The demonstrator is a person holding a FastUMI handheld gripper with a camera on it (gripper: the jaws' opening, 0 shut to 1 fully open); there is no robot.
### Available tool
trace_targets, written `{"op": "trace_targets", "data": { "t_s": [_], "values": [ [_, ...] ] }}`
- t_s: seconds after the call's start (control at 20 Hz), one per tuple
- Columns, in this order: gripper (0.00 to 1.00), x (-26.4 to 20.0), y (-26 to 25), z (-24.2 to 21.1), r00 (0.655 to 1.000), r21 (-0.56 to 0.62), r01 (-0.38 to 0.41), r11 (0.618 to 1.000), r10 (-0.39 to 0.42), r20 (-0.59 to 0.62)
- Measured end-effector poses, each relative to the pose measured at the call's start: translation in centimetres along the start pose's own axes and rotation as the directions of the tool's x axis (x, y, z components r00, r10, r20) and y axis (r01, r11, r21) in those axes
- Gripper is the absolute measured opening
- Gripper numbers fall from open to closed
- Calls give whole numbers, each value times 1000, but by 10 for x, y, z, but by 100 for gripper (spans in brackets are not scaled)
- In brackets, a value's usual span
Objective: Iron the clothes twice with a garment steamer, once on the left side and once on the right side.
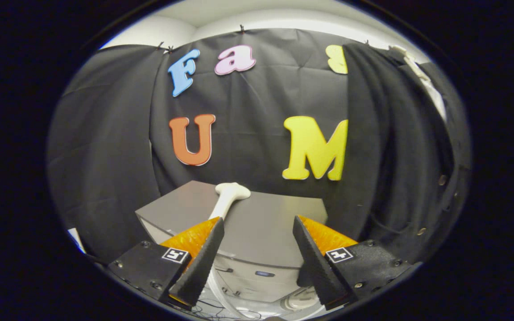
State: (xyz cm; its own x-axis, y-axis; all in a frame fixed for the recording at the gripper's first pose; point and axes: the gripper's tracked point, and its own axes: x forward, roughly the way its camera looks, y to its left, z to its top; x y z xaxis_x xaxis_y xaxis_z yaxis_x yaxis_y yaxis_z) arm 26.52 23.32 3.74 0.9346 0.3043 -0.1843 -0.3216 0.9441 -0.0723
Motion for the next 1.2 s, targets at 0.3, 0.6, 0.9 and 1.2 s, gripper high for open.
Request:
{"op": "trace_targets", "data": {
  "t_s": [0.3,0.6,0.9,1.2],
  "values": [
    [96,109,41,-12,980,47,-65,997,73,-184],
    [94,170,67,-30,938,52,-65,997,79,-338],
    [87,193,78,-38,896,20,-51,998,55,-441],
    [76,204,75,-48,841,28,-20,999,32,-540]
  ]
}}
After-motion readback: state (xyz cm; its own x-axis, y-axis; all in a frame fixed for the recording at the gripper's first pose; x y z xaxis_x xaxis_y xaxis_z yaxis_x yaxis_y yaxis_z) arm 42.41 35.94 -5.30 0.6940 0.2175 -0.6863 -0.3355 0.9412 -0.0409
